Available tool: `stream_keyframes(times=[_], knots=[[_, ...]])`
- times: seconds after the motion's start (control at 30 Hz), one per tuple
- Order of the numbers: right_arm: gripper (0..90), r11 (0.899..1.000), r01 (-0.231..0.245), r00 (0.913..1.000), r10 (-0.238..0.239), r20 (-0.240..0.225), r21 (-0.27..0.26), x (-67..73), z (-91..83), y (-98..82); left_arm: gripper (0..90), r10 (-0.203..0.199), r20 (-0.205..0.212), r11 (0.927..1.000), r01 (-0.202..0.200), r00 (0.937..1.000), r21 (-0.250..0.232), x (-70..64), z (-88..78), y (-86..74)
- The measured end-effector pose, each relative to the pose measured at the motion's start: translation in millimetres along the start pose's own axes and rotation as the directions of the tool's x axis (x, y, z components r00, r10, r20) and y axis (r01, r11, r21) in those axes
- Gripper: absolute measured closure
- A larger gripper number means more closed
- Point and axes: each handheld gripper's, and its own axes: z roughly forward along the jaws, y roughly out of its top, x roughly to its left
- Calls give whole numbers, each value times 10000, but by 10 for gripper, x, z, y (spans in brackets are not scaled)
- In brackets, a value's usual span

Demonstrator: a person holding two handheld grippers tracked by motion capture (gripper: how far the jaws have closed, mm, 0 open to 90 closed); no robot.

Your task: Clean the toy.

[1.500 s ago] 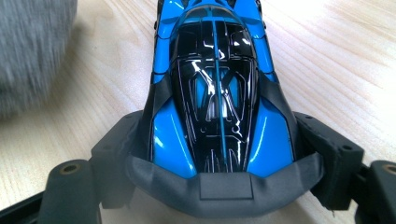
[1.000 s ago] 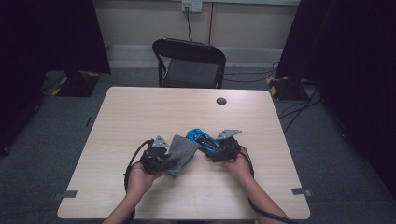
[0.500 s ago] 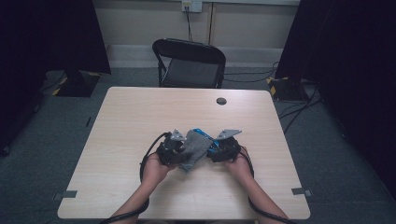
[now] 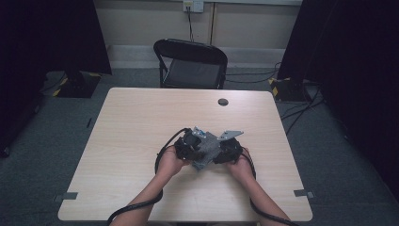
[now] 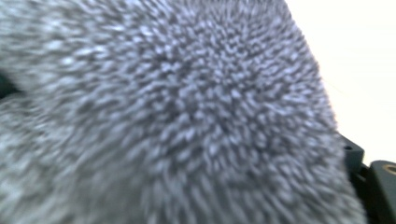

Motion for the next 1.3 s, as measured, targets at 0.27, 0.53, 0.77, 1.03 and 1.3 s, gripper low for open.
stream_keyframes(times=[0.27,0.53,0.77,1.03,1.3], knots=[[238,10000,-1,10000,1,0,17,1,0,0,730,-360,-550,9990,375,9978,261,111,43,2],[238,10000,2,10000,-2,1,16,1,-1,0,730,-783,-1007,9954,833,9918,467,313,11,31],[238,10000,0,10000,0,-1,17,1,-1,0,730,-1309,-1140,9891,1375,9848,520,495,12,32],[238,10000,-4,10000,4,-1,17,1,-1,0,730,-1686,-1208,9830,1760,9783,533,634,32,13],[238,10000,1,10000,-1,0,15,1,0,0,730,-2188,-1408,9742,2242,9656,236,721,26,-58]])
